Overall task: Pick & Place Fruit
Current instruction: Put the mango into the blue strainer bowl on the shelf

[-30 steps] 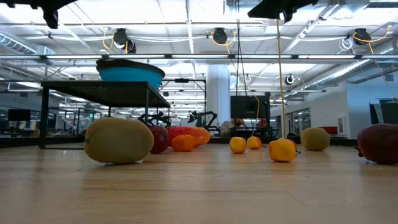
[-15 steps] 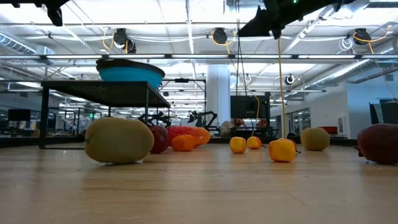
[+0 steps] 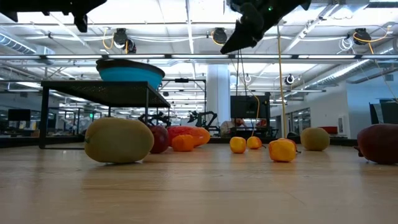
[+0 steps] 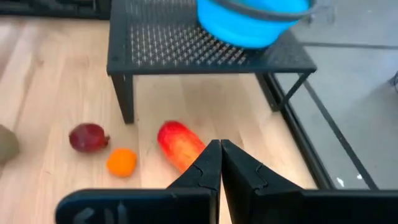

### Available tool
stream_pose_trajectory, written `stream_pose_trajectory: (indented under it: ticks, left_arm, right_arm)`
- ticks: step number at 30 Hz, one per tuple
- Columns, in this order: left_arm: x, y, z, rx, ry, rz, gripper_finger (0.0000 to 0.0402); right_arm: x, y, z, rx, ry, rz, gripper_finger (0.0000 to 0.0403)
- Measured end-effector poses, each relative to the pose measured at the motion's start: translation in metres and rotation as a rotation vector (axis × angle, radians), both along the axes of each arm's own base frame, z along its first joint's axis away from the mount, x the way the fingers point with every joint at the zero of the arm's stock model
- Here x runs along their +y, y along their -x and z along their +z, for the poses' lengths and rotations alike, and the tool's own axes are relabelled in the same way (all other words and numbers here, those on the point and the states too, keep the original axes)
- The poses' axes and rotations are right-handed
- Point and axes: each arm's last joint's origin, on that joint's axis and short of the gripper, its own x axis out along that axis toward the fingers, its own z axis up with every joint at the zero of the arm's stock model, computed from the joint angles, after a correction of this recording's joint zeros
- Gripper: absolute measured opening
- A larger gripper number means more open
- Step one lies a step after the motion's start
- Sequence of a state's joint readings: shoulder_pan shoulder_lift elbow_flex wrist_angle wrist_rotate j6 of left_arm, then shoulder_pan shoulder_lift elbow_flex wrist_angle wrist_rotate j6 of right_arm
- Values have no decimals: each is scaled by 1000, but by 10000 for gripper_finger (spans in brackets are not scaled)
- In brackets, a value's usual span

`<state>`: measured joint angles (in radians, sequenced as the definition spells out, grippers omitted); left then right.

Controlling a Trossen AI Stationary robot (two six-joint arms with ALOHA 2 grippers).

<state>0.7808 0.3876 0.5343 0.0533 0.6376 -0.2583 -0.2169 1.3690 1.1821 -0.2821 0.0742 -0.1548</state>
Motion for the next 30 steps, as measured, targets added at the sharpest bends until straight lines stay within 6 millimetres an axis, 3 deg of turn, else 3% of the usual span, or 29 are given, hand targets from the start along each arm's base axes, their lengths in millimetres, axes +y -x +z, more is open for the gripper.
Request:
stream_pose_trajectory:
  ticks: [6, 15, 20, 30]
  left_arm:
    - [-8, 0, -7, 46, 19, 12, 24]
    - [-24, 12, -15, 97, 32, 57, 24]
    - [-27, 11, -17, 107, 43, 85, 24]
    - [-30, -10, -22, 192, 25, 60, 24]
  right_arm:
    - [-3, -12, -8, 70, 77, 66, 4]
    - [-10, -31, -24, 124, 31, 179, 14]
    - [-15, -35, -23, 121, 40, 173, 59]
    - [-25, -37, -13, 41, 61, 142, 159]
